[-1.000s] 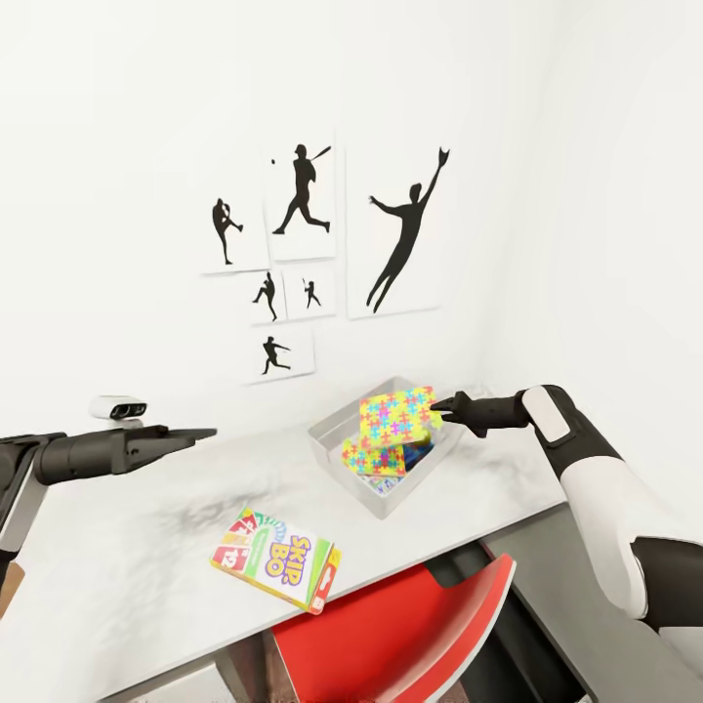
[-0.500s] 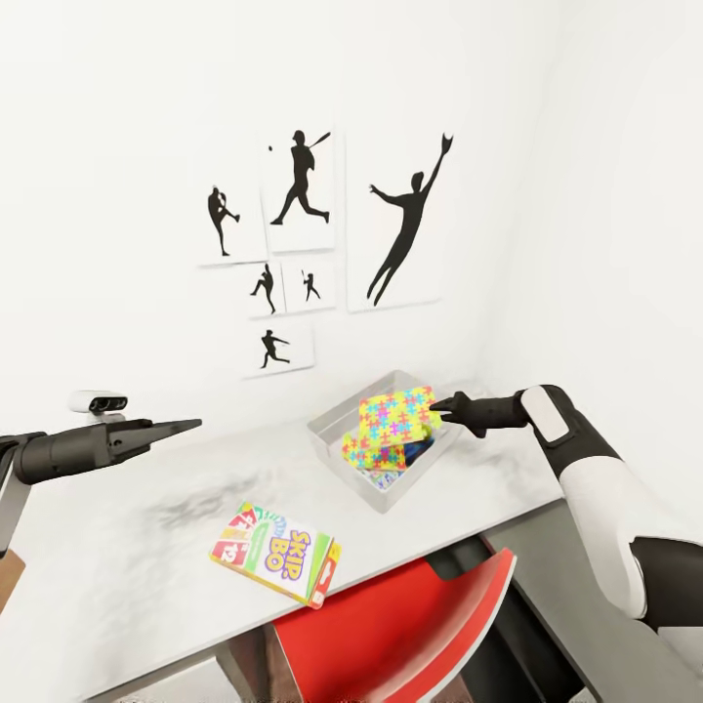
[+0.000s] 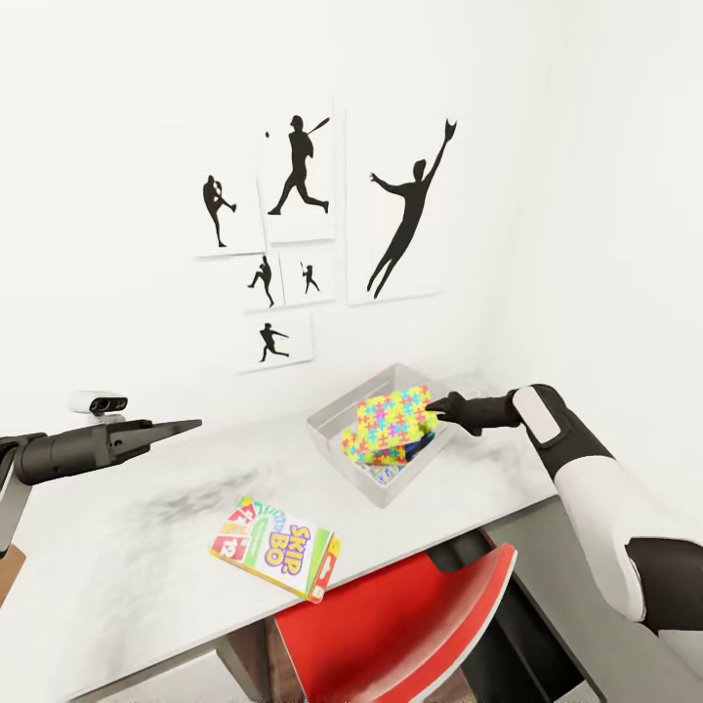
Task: Put all the toys in the child's room - the three board games (two on the bed and one on the table), the two jigsaw puzzles on the table, and the tennis ball on the table - inside the toy box on the table in the child's room.
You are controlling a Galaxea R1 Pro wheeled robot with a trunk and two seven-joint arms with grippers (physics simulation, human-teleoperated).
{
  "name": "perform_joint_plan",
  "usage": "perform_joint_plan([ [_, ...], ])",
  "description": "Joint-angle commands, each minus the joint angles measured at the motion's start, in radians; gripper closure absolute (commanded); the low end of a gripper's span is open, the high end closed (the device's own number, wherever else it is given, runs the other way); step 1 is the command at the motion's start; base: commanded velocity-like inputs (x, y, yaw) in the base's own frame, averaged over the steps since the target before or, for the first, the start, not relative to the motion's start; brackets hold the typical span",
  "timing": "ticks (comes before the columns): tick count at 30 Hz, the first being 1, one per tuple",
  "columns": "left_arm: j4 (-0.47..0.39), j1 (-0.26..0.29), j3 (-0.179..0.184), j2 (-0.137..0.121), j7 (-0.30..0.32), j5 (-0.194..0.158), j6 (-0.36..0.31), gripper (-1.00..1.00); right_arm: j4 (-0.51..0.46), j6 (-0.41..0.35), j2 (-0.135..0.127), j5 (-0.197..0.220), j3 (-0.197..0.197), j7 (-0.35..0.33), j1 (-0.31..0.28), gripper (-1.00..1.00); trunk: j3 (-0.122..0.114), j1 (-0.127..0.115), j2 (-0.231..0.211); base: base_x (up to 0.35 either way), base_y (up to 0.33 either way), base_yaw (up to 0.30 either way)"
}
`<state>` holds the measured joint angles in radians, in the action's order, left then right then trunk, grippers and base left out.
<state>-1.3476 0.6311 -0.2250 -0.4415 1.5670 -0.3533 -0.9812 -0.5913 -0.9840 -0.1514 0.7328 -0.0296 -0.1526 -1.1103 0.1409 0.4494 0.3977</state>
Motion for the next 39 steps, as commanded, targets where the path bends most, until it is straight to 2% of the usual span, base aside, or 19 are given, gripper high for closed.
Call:
perform_joint_plan([
  [1,0.0,0.001,0.0,0.0,0.004,0.0,-0.01,-1.0,0.0,0.002,-0.001,-0.007,-0.01,-0.009,-0.002,1.0,0.004,0.001,0.002,0.0,0.0,0.0],
  [7,0.001,0.001,0.0,0.0,0.004,0.0,-0.007,-1.0,-0.015,0.019,0.001,-0.007,-0.036,-0.01,-0.002,1.0,0.014,0.001,0.002,0.0,0.0,0.0],
  [20,0.001,0.001,0.0,0.001,0.004,0.001,-0.005,-1.0,-0.065,0.023,0.003,-0.007,-0.039,-0.01,-0.003,1.0,0.035,0.001,0.002,0.0,0.0,0.0],
  [27,0.001,0.001,0.0,0.001,0.004,0.001,-0.005,-1.0,-0.068,0.072,0.003,-0.007,-0.043,-0.011,-0.003,1.0,0.046,0.001,0.002,0.0,0.0,0.0],
  [39,0.01,0.001,-0.003,0.0,0.004,0.001,-0.005,-1.0,-0.069,0.085,0.004,-0.007,-0.044,-0.012,-0.003,1.0,0.066,0.001,0.002,0.0,0.0,0.0],
])
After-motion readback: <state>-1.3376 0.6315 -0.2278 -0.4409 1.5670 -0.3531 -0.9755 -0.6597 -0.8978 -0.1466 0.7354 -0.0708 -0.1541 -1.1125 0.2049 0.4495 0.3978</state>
